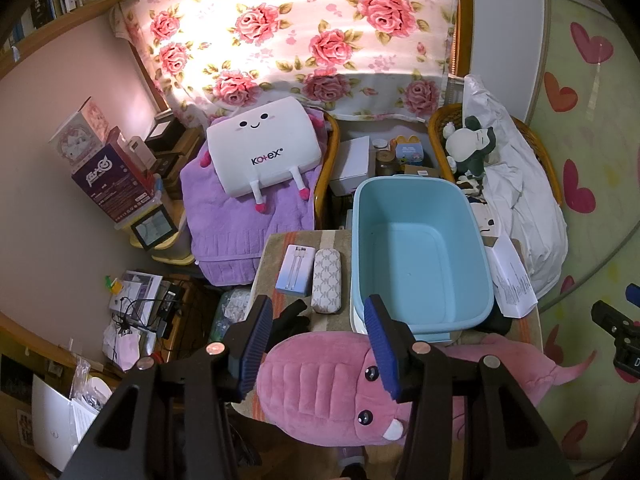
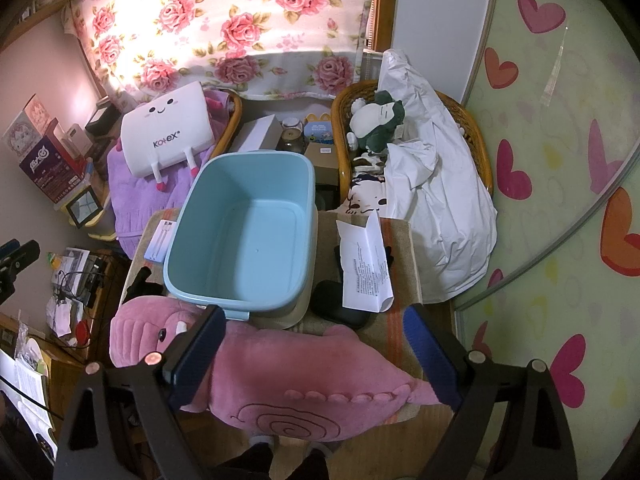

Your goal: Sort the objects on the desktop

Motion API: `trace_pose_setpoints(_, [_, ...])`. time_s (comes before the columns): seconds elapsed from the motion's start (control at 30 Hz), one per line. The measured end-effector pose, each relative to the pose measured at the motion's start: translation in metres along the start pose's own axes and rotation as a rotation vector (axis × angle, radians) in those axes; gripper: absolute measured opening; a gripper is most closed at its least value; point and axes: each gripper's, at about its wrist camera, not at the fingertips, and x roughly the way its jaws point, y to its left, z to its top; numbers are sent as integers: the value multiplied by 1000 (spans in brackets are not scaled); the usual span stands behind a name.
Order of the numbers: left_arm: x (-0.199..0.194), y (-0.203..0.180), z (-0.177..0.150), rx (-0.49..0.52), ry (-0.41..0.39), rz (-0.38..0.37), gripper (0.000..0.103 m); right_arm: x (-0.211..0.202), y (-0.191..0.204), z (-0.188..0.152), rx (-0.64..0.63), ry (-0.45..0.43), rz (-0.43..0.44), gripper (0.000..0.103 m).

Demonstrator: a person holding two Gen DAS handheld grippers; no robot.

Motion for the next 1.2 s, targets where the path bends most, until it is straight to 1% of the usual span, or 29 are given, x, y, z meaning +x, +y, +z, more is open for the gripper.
trace_pose_setpoints(0.2, [2,-1,1,-2,0,11,51,1,0,1,-1,2,0,93])
trace_pose_setpoints(0.37, [10,7,0,-8,9,13,51,7,-3,2,-1,9,1,93])
trace_pose_setpoints(0.57, [30,32,-7,-24,47,31,51,24,-18,4,8,28,30,93])
trace_pose_setpoints(0.77, [64,68,-18,-68,107,64,51,46,-32,5,-6,29,18,93])
trace_pose_setpoints(0.9, [87,84,-26,-87,135,76,51,64,-43,6,-12,30,50,93])
trace_pose_setpoints(1.0, [103,92,-32,-100,156,53,51,76,-52,8,1,34,88,93])
trace_pose_setpoints(1.07, [118,96,-35,-104,172,31,51,84,-57,9,0,31,77,93])
trace_pose_setpoints(1.2, [147,97,-38,-80,200,-6,51,103,-67,9,-2,38,62,93])
